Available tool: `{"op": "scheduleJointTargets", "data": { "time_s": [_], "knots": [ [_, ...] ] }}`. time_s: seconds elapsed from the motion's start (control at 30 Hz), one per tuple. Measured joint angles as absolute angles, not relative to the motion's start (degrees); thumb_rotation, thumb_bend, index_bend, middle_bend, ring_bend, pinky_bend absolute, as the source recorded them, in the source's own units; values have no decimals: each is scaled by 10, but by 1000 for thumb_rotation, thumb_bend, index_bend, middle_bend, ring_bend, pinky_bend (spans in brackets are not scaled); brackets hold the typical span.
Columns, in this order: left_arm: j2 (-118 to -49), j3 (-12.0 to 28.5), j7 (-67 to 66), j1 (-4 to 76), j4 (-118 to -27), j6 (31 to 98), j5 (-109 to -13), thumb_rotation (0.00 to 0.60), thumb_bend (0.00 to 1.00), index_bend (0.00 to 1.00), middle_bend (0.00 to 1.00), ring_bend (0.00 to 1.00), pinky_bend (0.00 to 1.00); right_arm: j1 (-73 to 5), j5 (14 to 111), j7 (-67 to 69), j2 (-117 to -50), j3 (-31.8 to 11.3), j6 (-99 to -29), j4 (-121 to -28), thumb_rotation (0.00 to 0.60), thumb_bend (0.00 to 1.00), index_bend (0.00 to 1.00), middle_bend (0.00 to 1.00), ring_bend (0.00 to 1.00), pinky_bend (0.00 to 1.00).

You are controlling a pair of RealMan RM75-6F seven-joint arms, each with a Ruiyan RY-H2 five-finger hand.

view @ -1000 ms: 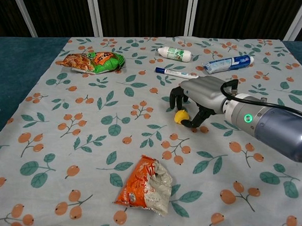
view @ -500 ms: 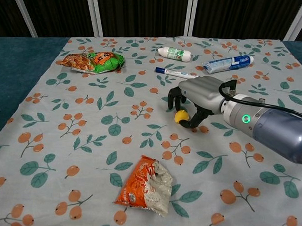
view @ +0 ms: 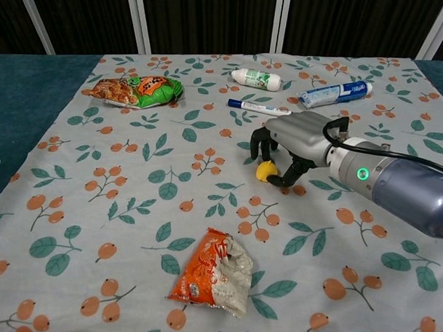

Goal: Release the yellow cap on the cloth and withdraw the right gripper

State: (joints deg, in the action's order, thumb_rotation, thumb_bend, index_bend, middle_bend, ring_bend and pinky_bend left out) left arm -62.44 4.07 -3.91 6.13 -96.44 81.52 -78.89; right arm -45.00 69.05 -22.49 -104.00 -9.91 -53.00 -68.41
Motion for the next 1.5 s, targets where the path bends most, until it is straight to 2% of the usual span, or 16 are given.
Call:
{"op": "scheduleJointTargets", "data": {
  "time_s": [0.2, 0.37, 0.43, 0.8, 1.13, 1.27, 1.5],
  "knots": [
    [-625, 41, -38, 61, -964, 816, -790, 600, 378, 33, 2, 0, 0, -451, 692, -225, -1042, -96, -525, -678, 600, 310, 419, 445, 333, 218],
    [-625, 41, -38, 61, -964, 815, -789, 600, 378, 33, 2, 0, 0, -452, 692, -226, -1043, -95, -521, -676, 600, 422, 543, 486, 360, 219],
    [-625, 41, -37, 61, -964, 815, -788, 600, 378, 33, 2, 0, 0, -453, 696, -223, -1042, -95, -523, -677, 600, 458, 557, 490, 363, 219],
    [-623, 40, -36, 60, -965, 815, -788, 600, 378, 33, 2, 0, 0, -453, 706, -217, -1012, -107, -539, -704, 600, 470, 562, 493, 366, 219],
    [-624, 41, -39, 60, -967, 814, -784, 600, 378, 32, 2, 0, 0, -442, 688, -259, -902, -130, -558, -758, 600, 470, 562, 485, 361, 219],
    [-625, 41, -43, 61, -968, 814, -783, 600, 378, 30, 2, 0, 0, -428, 675, -276, -863, -120, -555, -774, 600, 470, 563, 480, 361, 220],
    [-628, 41, -51, 62, -970, 814, -783, 600, 378, 30, 2, 0, 0, -414, 662, -300, -852, -88, -540, -750, 600, 470, 563, 481, 361, 221]
  ]
}}
